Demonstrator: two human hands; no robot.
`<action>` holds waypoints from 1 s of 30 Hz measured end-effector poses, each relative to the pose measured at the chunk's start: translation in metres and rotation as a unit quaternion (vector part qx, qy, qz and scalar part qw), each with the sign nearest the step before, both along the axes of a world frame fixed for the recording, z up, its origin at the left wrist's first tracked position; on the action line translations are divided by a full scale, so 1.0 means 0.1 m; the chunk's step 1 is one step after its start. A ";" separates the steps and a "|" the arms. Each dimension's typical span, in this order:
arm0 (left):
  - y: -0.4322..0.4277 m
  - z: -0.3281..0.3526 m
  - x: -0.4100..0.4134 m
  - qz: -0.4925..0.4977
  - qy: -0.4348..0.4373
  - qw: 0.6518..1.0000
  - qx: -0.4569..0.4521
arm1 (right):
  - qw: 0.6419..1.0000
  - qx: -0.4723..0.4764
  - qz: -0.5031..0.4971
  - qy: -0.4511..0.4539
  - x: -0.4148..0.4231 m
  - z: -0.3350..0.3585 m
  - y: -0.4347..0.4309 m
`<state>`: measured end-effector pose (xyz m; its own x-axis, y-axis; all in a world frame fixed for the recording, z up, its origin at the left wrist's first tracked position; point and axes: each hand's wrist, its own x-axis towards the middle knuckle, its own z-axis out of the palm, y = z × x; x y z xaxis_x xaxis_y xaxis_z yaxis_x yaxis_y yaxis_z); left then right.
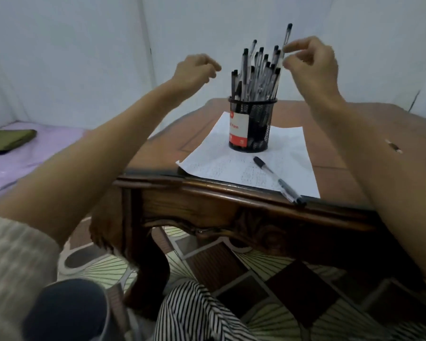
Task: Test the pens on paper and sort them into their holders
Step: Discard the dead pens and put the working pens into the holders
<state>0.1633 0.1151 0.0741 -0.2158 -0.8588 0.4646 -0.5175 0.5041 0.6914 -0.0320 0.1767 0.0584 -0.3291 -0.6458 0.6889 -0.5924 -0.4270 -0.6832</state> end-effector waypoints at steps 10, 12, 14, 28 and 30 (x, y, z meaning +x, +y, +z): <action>0.16 -0.83 0.17 -0.083 -0.089 0.992 0.046 | 0.881 0.316 0.131 0.327 0.28 -0.57 0.70; 0.19 -0.85 0.13 -0.088 -0.065 0.993 0.048 | 0.897 0.292 0.115 0.311 0.31 -0.60 0.68; 0.24 -0.85 0.13 -0.090 -0.061 0.992 0.060 | 0.904 0.287 0.115 0.296 0.33 -0.59 0.69; 0.77 -0.98 0.80 0.013 0.114 0.991 -0.070 | 0.841 0.141 0.396 0.341 1.27 -1.84 1.57; 0.86 -1.06 0.99 0.047 0.104 0.989 -0.090 | 0.779 0.200 0.445 0.393 1.42 -2.28 1.59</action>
